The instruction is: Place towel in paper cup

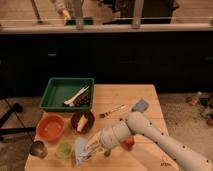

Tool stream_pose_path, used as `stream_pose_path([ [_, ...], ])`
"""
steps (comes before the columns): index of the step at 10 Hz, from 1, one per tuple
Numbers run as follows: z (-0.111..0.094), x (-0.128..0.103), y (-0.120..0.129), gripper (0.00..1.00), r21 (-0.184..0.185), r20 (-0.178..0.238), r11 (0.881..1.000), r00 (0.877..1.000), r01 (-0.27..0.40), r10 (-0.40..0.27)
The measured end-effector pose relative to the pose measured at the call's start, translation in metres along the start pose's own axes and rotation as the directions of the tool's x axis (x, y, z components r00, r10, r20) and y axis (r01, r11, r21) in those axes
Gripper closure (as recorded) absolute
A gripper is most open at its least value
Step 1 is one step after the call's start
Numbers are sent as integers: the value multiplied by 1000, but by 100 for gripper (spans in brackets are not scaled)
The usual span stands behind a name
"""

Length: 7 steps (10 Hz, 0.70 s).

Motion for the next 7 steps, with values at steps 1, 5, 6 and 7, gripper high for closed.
stream_pose_path([
  [1, 1, 0, -4, 100, -4, 1, 1000, 1000, 8, -8],
  [5, -5, -2, -13, 100, -14, -8, 1000, 1000, 28, -28],
  [6, -7, -3, -11, 100, -11, -9, 1000, 1000, 23, -23],
  [7, -10, -3, -10, 97, -9, -12, 1000, 1000, 19, -19],
])
